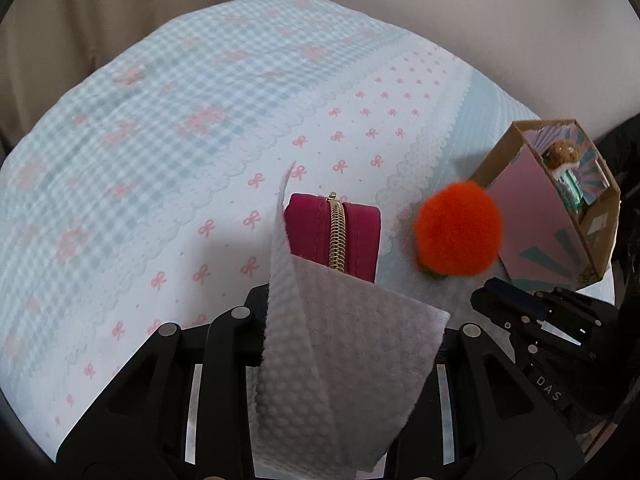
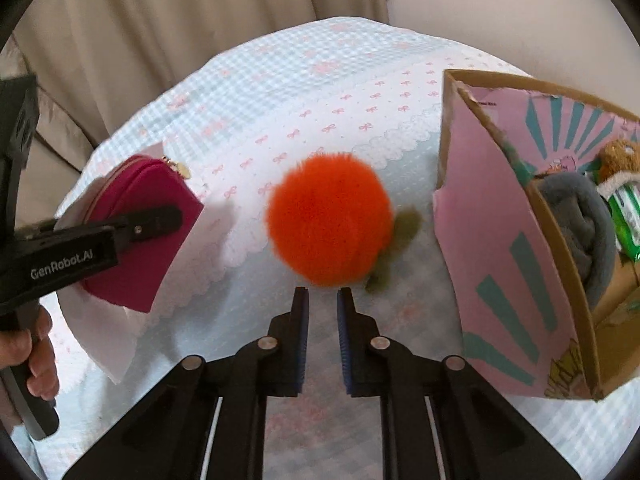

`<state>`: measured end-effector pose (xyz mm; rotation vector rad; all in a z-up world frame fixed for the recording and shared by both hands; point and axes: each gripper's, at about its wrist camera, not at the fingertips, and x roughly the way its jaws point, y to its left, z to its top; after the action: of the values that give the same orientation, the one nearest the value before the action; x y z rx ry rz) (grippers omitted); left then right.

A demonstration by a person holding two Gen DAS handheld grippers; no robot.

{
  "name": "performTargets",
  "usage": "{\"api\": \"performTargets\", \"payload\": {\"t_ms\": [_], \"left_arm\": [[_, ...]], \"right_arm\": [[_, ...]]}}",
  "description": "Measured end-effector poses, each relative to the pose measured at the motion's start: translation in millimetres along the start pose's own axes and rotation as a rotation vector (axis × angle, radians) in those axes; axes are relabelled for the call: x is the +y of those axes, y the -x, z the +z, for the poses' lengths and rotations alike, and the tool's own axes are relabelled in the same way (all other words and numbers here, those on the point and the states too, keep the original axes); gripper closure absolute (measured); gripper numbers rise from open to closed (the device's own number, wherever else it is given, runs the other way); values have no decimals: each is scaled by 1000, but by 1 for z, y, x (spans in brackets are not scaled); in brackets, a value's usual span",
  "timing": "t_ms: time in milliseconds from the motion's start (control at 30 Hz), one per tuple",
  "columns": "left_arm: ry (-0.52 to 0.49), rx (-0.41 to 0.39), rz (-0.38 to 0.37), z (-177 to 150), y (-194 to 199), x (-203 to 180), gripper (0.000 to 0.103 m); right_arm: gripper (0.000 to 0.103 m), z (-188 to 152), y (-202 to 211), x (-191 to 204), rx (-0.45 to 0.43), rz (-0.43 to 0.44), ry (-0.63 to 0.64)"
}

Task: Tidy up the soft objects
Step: 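Grasp the pink pouch with the left tool while the right tool grasps the orange pompom, then lift and carry the pink pouch and orange pompom over the box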

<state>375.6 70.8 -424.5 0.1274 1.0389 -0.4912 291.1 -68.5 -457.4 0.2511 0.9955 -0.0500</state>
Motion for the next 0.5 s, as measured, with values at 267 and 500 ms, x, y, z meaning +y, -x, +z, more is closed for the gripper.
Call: {"api": "performTargets", "payload": {"t_ms": [267, 500], "left_arm": [[35, -28, 10, -7, 10, 10, 76], [83, -37, 8, -14, 7, 30, 76]], "right_arm": [[16, -2, 0, 3, -75, 50, 45], [16, 19, -32, 13, -75, -39, 61]]}}
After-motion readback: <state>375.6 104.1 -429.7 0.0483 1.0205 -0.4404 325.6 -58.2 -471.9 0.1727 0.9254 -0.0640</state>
